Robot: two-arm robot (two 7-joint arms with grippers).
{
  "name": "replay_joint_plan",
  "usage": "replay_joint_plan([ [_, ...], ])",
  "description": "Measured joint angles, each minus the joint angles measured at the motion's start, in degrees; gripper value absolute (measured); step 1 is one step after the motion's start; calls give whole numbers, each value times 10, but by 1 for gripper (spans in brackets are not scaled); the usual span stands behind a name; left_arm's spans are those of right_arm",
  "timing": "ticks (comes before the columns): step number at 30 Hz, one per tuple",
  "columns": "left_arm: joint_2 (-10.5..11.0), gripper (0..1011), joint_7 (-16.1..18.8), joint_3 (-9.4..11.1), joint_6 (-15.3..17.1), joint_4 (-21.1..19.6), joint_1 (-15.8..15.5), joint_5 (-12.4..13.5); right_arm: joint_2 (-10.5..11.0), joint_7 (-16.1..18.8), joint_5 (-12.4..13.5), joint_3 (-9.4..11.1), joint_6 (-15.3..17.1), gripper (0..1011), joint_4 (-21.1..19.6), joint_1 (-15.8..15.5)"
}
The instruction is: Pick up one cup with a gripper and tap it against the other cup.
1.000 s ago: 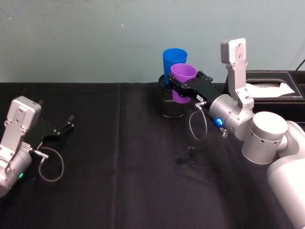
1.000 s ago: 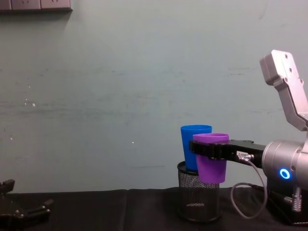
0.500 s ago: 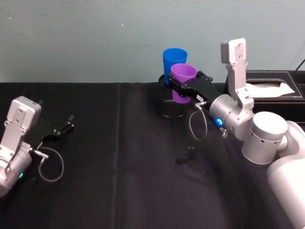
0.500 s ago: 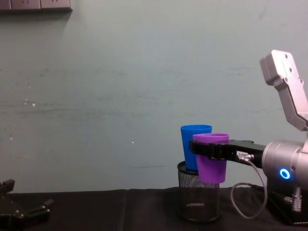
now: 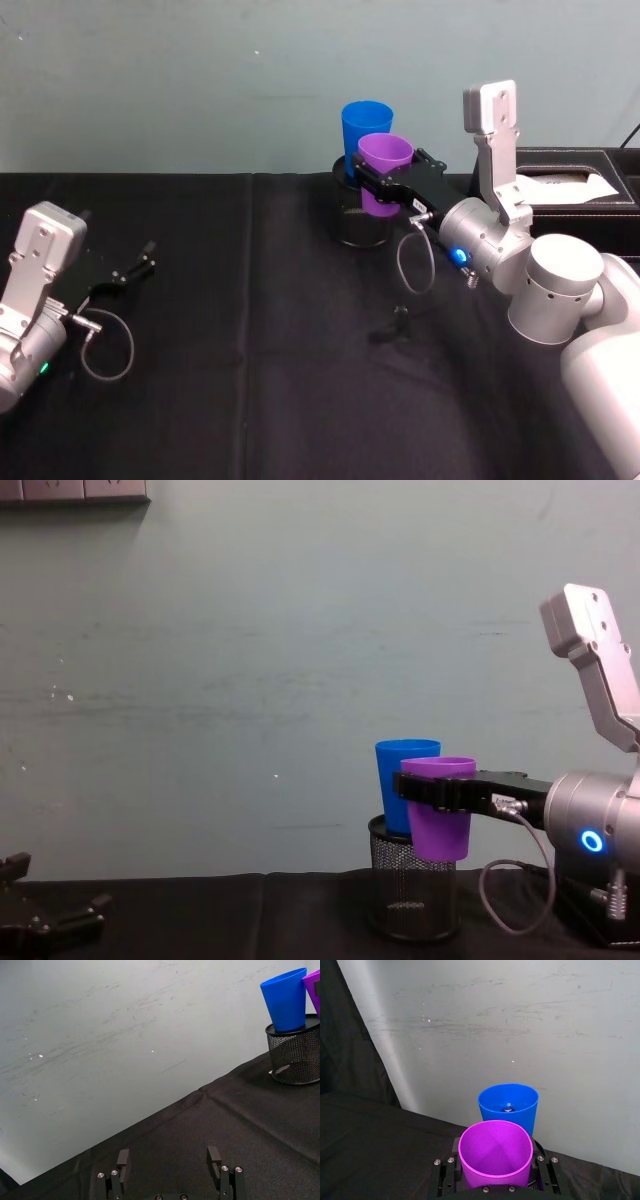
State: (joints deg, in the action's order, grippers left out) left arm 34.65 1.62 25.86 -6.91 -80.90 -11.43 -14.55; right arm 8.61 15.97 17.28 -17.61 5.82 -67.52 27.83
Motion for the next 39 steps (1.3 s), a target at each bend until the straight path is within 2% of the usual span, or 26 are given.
replay_joint_plan([
  [39,0,1000,0,0,0,0,0,0,0,0,0,0,0,729,0,0],
])
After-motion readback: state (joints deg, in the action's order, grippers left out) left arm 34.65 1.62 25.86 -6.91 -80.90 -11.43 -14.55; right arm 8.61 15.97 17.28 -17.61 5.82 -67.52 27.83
